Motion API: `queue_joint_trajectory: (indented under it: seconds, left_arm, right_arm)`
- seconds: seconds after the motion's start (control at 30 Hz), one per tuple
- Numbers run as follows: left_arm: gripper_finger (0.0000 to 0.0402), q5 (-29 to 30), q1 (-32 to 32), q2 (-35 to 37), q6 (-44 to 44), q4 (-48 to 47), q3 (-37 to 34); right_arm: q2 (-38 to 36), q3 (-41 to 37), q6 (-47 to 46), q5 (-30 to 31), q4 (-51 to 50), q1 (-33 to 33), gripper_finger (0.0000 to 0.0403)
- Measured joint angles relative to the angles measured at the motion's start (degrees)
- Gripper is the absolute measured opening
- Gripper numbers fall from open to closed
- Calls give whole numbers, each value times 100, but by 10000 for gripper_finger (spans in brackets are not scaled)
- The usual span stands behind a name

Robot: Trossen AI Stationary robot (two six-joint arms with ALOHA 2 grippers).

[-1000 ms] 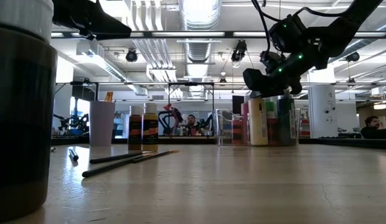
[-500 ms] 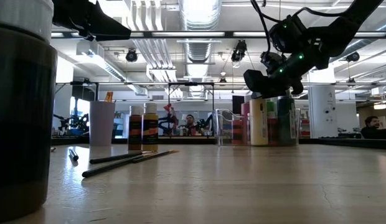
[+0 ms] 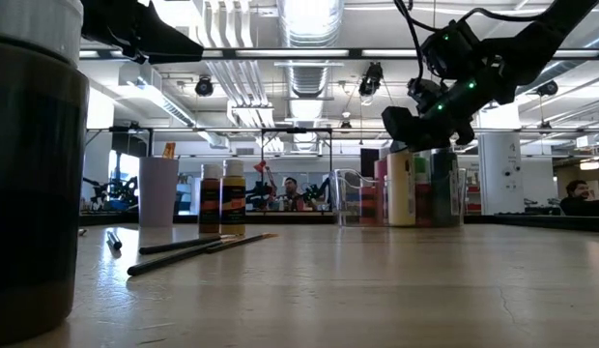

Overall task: Pick & Place Paint Supplies
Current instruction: Put the yellow paint bottle into the transparent bin, then put the silver paint brush into the violet cup

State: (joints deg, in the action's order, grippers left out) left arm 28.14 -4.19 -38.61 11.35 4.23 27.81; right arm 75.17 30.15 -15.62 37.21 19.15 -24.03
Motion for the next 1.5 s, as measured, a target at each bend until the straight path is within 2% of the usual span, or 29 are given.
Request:
queue_joint_trajectory:
  seconds: [0.43,0.63,0.87,1.07,1.2,1.5]
  left_arm:
    - [291,0,0,0,0,0,0]
    - [291,0,0,0,0,0,0]
    - [291,1,-1,0,0,0,0]
    - [291,0,-2,0,0,0,0]
    - [291,0,0,0,0,0,0]
    - [291,0,-2,0,0,0,0]
  right_arm:
    - [-1178,6,283,-60,12,68,251]
    - [-1789,11,282,-901,14,197,255]
    - [-2427,19,254,-2151,88,361,232]
    - [-2885,20,224,-2564,87,634,212]
    - [-3057,22,355,-3145,87,917,199]
    - [-2862,95,1139,-3126,378,1845,158]
